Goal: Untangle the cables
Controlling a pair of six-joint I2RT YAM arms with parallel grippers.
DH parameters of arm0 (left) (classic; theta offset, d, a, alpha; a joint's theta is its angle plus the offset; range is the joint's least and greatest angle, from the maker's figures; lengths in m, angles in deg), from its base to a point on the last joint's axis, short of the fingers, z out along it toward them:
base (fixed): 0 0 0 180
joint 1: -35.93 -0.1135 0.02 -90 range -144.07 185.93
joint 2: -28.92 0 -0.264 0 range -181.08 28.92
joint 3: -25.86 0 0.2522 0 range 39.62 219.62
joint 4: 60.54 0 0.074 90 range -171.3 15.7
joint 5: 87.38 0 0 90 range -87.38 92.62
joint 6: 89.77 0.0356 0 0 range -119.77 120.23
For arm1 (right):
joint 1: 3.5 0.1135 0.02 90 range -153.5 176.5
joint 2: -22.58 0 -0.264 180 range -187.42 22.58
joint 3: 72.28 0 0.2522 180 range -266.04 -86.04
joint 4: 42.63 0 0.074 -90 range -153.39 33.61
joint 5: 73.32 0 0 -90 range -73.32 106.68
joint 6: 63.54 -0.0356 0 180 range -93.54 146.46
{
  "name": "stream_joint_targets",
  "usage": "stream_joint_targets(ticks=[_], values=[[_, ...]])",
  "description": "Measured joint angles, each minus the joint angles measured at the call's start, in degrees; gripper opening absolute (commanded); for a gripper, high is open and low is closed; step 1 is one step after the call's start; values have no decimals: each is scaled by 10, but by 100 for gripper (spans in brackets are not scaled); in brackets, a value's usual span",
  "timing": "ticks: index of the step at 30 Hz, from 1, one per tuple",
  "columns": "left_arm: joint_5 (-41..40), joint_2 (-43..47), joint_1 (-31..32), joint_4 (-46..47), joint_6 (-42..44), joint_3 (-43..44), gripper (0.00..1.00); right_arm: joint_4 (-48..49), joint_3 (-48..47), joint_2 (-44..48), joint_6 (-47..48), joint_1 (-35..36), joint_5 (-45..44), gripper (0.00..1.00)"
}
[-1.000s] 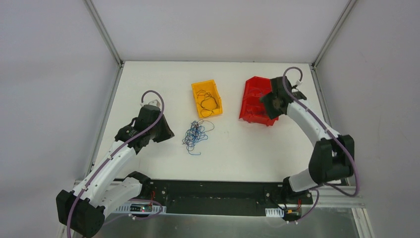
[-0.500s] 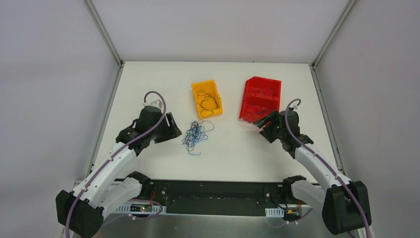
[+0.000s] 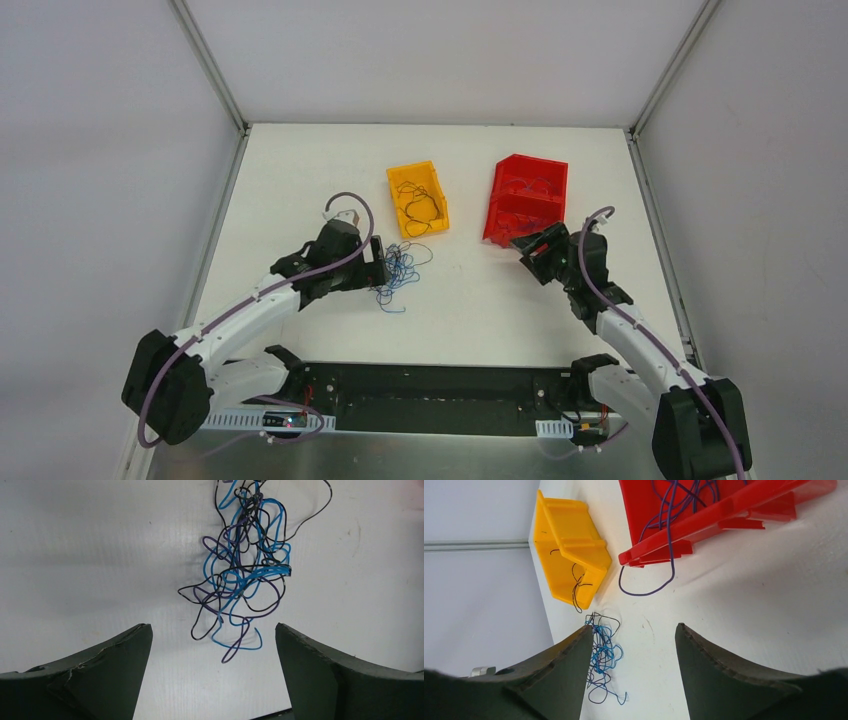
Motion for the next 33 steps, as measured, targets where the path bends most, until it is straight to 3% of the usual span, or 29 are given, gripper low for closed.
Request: stream_joint_targets(ticks=[12, 22, 29, 33], values=[[-31, 39, 0, 119, 82, -78, 95, 69, 78, 1, -34, 0, 0, 64], [-29, 88, 0, 186, 102, -125, 94, 158, 94, -68, -44, 18, -11, 59], [-29, 96, 0, 204, 102, -132, 94, 237, 97, -121, -35, 29, -46, 47], [-26, 88, 0, 209, 103, -132, 94, 271, 91, -161, -20, 30, -72, 31]])
